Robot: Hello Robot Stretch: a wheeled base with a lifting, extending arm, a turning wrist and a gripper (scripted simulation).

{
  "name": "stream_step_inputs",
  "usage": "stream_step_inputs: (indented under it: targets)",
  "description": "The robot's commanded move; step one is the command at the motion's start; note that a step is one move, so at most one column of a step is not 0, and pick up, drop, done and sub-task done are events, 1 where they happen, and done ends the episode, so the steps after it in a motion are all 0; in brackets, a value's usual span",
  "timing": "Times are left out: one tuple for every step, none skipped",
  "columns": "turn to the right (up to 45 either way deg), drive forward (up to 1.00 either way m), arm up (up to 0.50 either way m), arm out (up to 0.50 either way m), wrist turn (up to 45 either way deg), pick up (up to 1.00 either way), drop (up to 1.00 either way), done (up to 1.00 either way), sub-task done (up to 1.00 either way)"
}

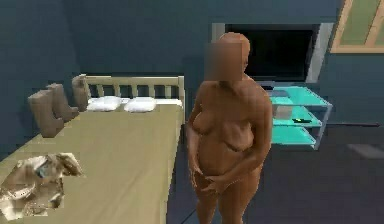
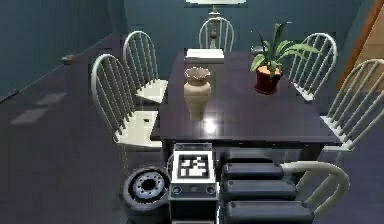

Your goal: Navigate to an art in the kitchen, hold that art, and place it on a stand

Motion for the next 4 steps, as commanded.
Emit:
stream_step_inputs:
  targets:
    - [24.0,0.00,0.00,0.00,0.0,0.00,0.00,0.00,0.00]
    - [0.0,1.00,0.00,0.00,0.0,0.00,0.00,0.00,0.00]
    - [0.0,0.85,0.00,0.00,0.0,0.00,0.00,0.00,0.00]
    - [-33.0,0.00,0.00,0.00,0.0,0.00,0.00,0.00,0.00]
